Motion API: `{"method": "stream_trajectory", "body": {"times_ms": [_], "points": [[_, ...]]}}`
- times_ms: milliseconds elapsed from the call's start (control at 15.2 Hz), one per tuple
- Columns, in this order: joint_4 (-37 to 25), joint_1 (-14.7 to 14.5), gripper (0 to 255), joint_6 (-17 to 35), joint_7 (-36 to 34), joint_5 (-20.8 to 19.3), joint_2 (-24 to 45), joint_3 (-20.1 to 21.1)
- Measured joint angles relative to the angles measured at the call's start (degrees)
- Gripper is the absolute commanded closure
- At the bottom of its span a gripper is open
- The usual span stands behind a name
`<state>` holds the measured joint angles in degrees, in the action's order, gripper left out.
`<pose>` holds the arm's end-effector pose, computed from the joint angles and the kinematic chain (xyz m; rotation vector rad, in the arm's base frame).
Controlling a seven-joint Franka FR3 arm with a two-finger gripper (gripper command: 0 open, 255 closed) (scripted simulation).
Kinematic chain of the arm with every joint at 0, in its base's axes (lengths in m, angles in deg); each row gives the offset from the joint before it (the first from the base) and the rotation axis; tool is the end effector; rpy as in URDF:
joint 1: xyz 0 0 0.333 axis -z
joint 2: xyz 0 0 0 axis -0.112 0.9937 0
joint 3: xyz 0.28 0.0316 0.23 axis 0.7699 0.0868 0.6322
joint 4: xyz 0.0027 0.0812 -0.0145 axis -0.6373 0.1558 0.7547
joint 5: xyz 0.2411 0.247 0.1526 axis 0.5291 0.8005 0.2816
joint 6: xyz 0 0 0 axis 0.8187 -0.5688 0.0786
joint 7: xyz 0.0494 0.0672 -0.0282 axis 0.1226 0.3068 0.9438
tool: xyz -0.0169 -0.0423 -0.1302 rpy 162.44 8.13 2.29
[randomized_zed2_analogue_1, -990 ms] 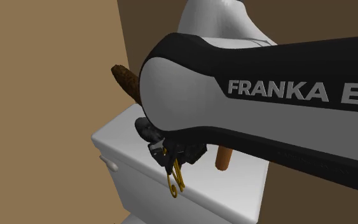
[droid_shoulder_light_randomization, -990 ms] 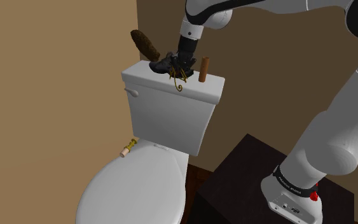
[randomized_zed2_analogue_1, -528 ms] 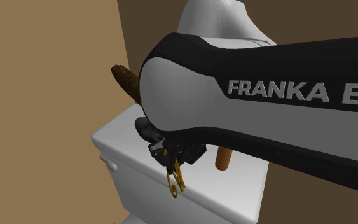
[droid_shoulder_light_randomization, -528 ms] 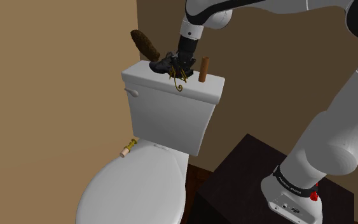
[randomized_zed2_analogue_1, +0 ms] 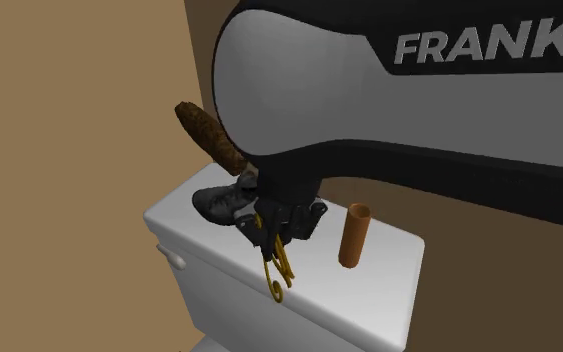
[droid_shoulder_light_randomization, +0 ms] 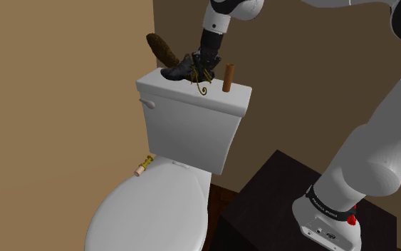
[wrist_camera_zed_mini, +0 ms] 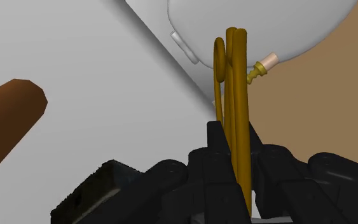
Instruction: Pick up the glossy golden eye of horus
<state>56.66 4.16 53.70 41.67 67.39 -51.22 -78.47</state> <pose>0.5525 0.0263 0.5487 -2.9405 0.3007 -0.0587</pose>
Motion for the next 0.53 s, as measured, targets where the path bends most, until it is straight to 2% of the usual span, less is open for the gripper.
{"method": "stream_trajectory", "body": {"times_ms": [528], "points": [[-6.1, 0.2, 255, -5.9, -0.8, -0.3, 0.1, -0.2]]}}
